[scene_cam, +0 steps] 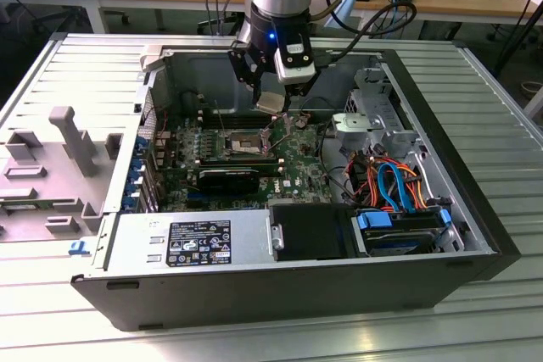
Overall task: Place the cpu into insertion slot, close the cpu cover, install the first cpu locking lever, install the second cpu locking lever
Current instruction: 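Place the cpu into insertion slot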
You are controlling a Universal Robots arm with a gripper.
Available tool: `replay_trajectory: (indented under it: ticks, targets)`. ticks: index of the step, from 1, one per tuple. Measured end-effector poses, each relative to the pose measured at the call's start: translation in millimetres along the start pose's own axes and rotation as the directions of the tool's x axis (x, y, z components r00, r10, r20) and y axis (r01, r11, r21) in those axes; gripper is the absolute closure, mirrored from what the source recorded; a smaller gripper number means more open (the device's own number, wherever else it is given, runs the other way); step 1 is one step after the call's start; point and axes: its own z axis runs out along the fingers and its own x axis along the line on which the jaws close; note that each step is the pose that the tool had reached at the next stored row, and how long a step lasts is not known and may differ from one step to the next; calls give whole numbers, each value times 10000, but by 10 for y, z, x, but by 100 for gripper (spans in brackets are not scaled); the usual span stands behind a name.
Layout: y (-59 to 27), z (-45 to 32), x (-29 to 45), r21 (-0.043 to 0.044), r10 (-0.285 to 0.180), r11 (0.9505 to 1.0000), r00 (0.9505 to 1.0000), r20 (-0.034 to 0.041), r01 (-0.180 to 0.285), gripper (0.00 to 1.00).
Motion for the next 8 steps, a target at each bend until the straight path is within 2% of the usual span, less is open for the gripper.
replay_trajectory:
  ticks: [8]
  targets:
    - [0,1,0,-1,83,10000,10000,6,-83,45]
